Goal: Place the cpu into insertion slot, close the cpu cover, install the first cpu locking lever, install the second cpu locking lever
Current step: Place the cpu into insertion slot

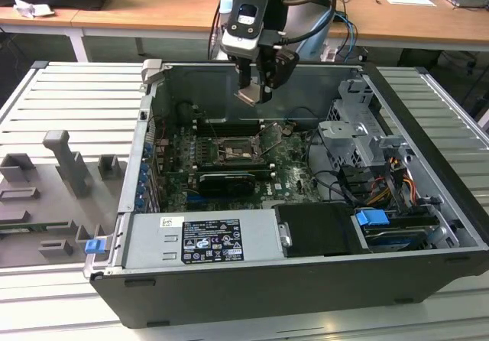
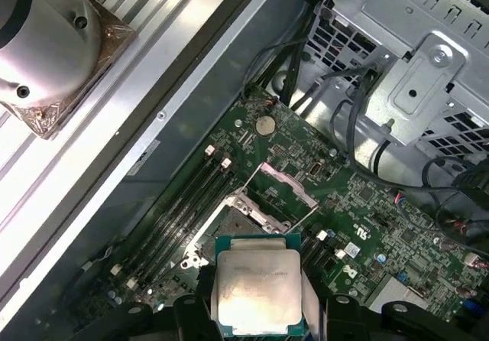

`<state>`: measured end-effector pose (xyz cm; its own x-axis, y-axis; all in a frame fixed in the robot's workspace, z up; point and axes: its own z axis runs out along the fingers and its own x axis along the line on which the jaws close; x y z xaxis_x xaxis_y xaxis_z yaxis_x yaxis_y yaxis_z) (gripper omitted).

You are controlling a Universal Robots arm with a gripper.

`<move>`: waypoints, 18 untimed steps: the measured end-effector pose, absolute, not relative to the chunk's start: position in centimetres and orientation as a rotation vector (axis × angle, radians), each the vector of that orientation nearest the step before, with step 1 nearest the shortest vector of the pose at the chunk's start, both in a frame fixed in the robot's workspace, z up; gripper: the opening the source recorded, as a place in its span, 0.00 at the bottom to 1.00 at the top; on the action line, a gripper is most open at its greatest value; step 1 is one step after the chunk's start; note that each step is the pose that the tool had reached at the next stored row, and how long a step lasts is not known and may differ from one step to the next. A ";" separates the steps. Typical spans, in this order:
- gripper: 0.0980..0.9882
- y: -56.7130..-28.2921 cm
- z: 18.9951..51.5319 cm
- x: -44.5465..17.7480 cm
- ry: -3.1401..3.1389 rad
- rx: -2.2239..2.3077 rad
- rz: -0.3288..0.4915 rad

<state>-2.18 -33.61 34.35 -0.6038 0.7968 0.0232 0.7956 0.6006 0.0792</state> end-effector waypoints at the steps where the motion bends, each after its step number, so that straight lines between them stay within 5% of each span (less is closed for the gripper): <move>1: 0.48 -33.6 34.3 -2.2 2.791 1.405 0.127; 18: 0.48 -33.6 33.9 -2.7 2.646 1.648 0.124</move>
<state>-2.69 -33.60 33.92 -0.4416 0.8969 0.0232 0.8951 0.4387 0.0792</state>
